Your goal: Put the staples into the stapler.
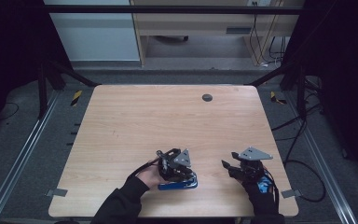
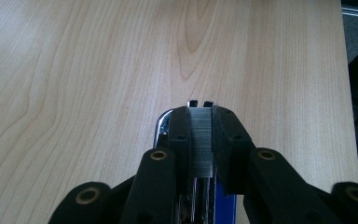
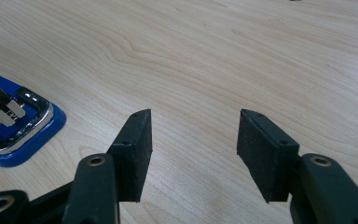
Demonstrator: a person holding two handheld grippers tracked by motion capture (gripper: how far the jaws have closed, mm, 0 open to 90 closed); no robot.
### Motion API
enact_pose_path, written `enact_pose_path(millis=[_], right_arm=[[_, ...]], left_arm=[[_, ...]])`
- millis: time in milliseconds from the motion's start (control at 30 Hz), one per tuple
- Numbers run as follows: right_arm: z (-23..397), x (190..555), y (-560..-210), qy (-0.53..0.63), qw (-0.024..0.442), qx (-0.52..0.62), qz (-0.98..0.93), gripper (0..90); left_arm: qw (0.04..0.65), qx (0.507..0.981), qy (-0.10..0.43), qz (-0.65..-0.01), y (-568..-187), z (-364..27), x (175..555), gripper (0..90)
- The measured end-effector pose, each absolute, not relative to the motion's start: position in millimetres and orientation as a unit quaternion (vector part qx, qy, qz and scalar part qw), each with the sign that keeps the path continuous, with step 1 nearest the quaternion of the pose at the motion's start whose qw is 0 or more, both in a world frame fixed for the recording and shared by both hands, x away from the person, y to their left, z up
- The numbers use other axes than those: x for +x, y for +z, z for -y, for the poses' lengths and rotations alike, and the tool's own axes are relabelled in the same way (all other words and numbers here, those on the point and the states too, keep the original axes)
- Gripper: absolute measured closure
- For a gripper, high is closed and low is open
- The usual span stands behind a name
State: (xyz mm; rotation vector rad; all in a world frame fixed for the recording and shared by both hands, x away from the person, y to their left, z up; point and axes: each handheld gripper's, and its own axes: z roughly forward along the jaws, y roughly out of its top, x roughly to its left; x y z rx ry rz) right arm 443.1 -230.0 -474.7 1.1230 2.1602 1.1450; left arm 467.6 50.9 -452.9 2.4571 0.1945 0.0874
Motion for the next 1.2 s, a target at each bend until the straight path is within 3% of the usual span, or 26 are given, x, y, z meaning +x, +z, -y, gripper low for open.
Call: enact_pose_path(millis=[1200], right_arm=[[230.0, 443.2, -474.7, 0.414, 0.223, 0.407, -0.783, 45.3]], left_arm=[[0.334, 0.939, 0.034, -0.074, -454.9, -50.7, 469.4, 76.9]])
